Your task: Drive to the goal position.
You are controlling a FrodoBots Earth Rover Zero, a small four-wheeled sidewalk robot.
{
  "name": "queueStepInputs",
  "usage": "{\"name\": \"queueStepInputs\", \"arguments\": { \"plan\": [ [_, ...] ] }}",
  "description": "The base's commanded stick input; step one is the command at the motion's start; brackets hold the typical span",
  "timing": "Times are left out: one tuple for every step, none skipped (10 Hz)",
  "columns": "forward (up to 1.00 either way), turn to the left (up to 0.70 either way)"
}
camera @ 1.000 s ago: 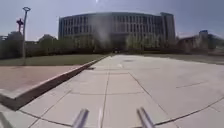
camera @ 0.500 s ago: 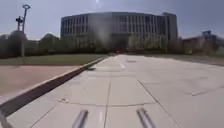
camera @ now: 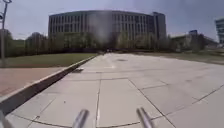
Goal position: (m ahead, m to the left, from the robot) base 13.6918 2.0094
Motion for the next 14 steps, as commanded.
{"name": "queueStepInputs", "arguments": {
  "plan": [
    [0.70,0.00],
    [0.70,0.00],
    [0.70,0.00],
    [0.70,0.00],
    [0.70,0.00],
    [0.70,0.00],
    [0.70,0.00],
    [0.70,0.00],
    [0.70,0.00],
    [0.70,0.00],
    [0.70,0.00],
    [0.70,0.00],
    [0.70,0.00],
    [0.70,0.00]
  ]
}}
